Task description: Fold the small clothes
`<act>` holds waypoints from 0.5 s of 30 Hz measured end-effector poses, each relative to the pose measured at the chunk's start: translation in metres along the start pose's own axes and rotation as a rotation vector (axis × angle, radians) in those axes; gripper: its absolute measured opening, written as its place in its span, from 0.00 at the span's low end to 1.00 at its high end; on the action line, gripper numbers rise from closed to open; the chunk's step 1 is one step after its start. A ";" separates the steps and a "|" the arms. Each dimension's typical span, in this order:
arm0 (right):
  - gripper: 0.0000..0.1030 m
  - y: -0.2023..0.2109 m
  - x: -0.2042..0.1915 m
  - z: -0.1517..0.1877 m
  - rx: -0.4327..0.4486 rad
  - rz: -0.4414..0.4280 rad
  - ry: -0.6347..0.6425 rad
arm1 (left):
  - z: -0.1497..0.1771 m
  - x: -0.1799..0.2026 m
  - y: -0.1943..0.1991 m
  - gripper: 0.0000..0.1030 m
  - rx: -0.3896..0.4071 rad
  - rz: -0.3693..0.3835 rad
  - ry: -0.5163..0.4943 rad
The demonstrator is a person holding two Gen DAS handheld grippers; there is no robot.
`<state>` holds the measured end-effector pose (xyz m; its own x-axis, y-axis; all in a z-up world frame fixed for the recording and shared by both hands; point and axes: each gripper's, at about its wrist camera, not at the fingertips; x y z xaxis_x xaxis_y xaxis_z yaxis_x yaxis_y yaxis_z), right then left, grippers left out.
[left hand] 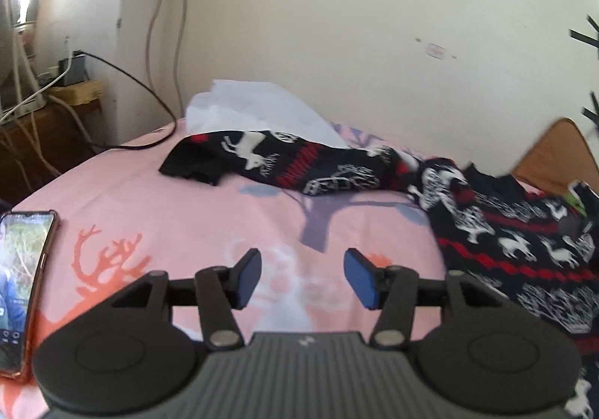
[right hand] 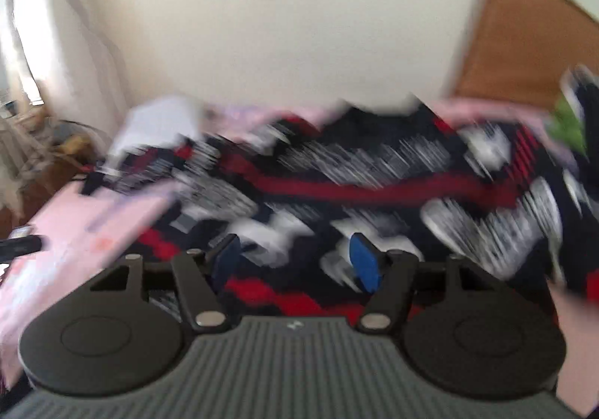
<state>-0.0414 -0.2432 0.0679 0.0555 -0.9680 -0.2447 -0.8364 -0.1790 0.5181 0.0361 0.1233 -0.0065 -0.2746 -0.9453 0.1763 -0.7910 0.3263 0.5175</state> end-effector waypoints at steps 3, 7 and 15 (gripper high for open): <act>0.65 -0.018 -0.054 -0.035 0.006 -0.080 0.176 | 0.007 -0.002 -0.006 0.49 0.006 -0.008 0.016; 0.63 -0.074 -0.126 -0.065 -0.041 -0.184 0.388 | 0.010 -0.010 0.007 0.54 0.075 0.022 0.033; 0.65 -0.201 -0.227 -0.095 -0.109 -0.259 0.611 | 0.008 -0.018 0.004 0.53 0.066 0.078 0.082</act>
Point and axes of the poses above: each gripper's, at about its wrist camera, not at the fingertips, and y roughly against the way its jaws point, x to its right, z to its underside, and after that the axes turned 2 degrees about z, right-handed
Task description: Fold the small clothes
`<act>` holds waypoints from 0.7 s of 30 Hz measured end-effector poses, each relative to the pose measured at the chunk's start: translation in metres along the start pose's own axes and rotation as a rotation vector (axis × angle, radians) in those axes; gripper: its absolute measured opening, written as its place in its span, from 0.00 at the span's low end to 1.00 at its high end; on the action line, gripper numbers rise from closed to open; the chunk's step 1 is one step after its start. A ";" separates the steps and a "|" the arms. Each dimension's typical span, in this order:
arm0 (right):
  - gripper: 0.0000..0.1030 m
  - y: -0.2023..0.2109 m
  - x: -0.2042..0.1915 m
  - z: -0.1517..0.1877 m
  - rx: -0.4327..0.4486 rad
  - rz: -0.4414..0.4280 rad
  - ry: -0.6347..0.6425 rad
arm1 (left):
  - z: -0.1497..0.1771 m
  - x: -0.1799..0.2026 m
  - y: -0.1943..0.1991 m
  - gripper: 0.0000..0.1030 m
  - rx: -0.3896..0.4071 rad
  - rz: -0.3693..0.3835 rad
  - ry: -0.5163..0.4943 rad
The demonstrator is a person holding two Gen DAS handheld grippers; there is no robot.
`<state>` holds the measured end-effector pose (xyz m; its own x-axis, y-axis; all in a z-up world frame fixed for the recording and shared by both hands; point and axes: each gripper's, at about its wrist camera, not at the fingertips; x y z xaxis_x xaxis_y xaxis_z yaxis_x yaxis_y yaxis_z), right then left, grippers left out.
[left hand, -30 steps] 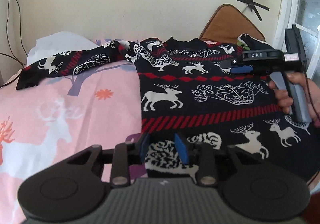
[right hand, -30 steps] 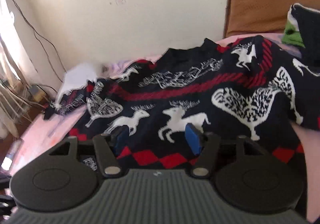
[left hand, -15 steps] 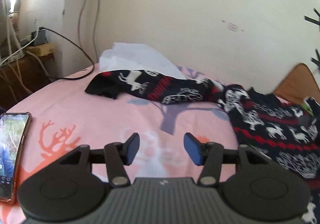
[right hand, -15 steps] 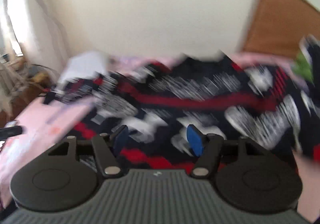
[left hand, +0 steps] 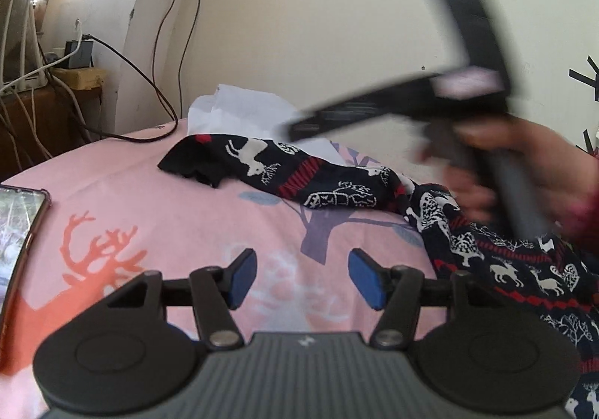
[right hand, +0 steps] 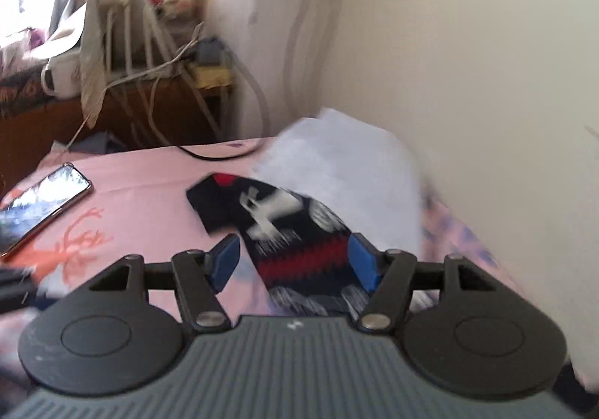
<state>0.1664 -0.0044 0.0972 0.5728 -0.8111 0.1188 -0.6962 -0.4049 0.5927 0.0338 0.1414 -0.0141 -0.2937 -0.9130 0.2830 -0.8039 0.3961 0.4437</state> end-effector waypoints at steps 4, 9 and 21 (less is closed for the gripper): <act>0.68 -0.054 -0.028 -0.016 -0.049 -0.040 0.104 | 0.002 0.004 0.001 0.53 0.007 0.006 -0.019; 0.21 -0.099 -0.043 -0.012 -0.083 0.049 0.095 | 0.003 0.006 0.002 0.53 0.009 0.009 -0.029; 0.11 0.116 0.103 -0.009 0.314 0.238 -0.304 | 0.001 0.002 -0.003 0.53 -0.029 0.004 -0.024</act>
Point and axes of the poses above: each gripper's, at about its wrist camera, not at the fingertips, and y roughly against the way its jaws point, x to its right, z to its underside, and after that the axes turned 2 degrees about z, right-handed
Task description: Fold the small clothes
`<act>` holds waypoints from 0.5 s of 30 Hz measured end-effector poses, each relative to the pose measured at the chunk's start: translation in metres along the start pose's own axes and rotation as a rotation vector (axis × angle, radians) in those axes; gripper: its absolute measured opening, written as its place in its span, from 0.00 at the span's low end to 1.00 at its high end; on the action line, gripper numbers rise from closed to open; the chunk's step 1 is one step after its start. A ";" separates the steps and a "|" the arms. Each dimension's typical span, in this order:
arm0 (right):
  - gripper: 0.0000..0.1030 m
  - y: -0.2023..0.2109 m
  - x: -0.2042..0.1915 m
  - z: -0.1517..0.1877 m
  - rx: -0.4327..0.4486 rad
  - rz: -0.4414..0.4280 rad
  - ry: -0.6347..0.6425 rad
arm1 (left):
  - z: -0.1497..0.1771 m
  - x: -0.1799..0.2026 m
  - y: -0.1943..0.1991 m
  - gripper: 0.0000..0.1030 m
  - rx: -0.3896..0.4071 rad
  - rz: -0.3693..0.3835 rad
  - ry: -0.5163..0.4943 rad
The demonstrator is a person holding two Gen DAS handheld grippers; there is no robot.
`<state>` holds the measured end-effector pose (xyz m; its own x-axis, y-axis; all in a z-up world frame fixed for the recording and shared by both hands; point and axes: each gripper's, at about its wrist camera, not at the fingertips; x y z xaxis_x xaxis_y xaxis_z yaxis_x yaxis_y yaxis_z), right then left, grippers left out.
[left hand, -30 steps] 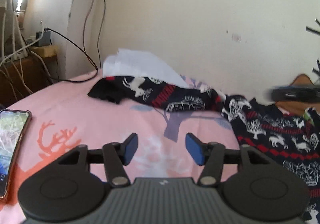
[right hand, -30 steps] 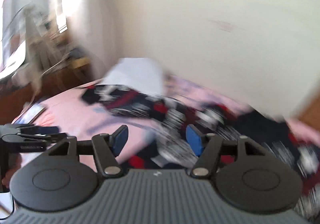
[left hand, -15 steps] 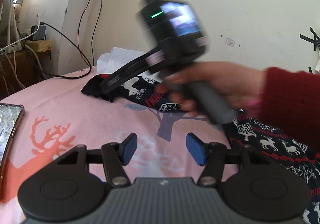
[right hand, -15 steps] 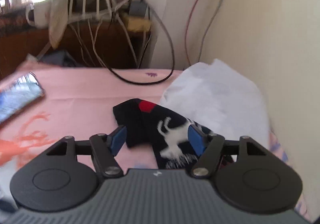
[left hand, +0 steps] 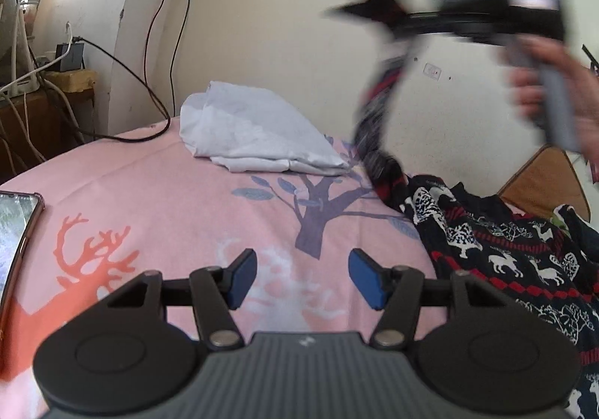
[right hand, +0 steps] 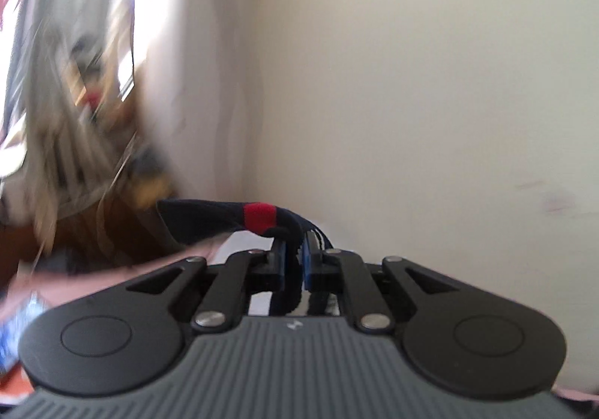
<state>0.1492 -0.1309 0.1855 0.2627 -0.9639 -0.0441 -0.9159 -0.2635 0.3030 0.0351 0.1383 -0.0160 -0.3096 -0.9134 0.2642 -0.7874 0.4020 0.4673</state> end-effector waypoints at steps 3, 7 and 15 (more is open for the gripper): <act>0.11 0.055 0.067 0.000 0.052 0.142 -0.061 | -0.003 -0.001 -0.005 0.54 -0.040 -0.001 0.014; 0.11 0.110 0.151 0.044 0.003 0.282 -0.208 | -0.017 0.007 -0.015 0.54 -0.087 0.031 0.006; 0.42 0.169 0.228 0.171 -0.250 0.490 -0.308 | -0.086 0.089 -0.075 0.59 -0.072 0.112 -0.150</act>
Point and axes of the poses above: each gripper's, at about its wrist camera, not at the fingertips, and y roughly against the way its jaws point, x to its right, z to its underside, and after that the axes turned 2 degrees about z, right-handed
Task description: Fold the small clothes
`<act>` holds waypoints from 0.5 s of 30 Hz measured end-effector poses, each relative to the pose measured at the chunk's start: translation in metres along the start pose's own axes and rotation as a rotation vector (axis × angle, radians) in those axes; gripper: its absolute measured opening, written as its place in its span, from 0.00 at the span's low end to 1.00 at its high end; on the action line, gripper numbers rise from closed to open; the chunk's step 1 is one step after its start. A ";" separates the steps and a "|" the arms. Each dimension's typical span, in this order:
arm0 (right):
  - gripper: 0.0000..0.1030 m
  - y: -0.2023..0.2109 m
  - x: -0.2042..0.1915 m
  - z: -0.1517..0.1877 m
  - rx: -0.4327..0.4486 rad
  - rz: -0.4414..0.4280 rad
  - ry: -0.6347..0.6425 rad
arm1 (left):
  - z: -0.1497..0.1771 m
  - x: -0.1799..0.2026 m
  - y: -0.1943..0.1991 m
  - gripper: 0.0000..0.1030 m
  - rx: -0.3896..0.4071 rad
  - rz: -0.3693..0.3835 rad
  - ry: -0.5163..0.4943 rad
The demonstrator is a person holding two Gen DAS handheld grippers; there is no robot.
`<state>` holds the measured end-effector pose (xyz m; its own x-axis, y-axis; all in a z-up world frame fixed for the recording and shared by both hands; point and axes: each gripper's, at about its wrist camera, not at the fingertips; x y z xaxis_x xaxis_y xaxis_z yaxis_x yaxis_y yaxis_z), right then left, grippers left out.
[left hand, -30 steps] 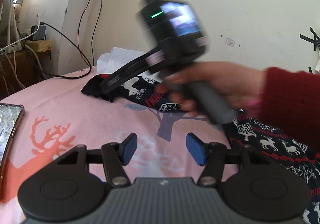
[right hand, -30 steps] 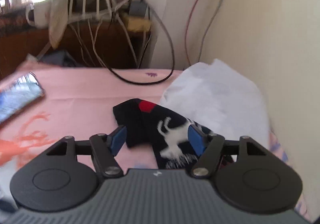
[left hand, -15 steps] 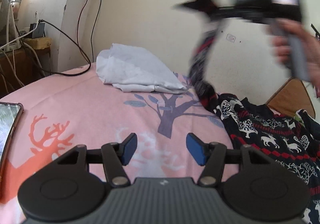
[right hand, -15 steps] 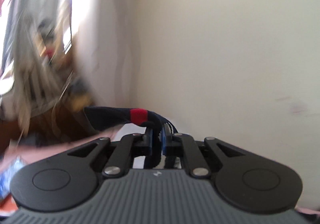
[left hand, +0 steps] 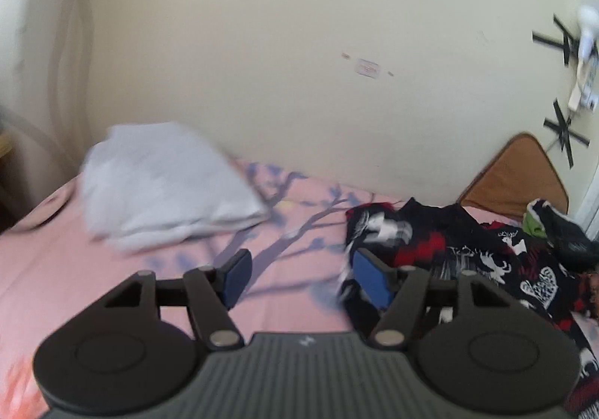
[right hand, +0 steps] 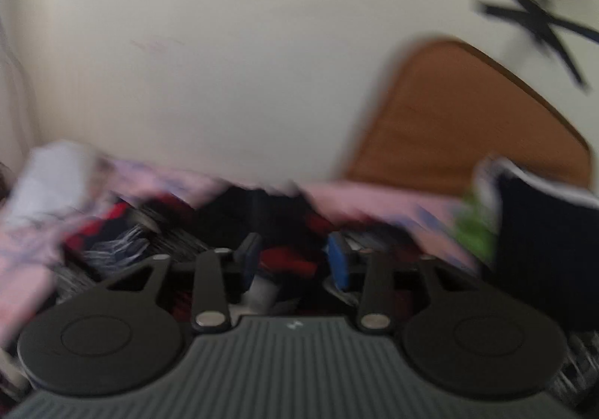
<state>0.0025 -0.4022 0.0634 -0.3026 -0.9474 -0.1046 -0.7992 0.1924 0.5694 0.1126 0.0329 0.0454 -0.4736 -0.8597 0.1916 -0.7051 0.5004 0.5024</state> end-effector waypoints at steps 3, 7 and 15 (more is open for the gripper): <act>0.44 0.014 0.030 0.003 0.021 -0.038 -0.081 | -0.015 0.022 -0.049 0.59 -0.051 0.028 -0.021; 0.60 0.035 0.008 0.002 0.085 -0.150 0.030 | -0.016 0.031 -0.105 0.59 -0.093 0.030 0.030; 0.62 -0.006 -0.029 -0.008 0.032 -0.131 0.148 | -0.006 0.029 -0.163 0.48 -0.171 0.162 0.132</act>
<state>0.0204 -0.3774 0.0691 -0.1172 -0.9917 -0.0535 -0.8437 0.0710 0.5321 0.2166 -0.0737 -0.0261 -0.4921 -0.7812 0.3840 -0.5208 0.6177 0.5892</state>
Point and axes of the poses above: each gripper's, at about its wrist camera, not at the fingertips, and y roughly against the way its jaws point, x to its right, z to its underside, and after that the axes turned 2 degrees about z, right-handed
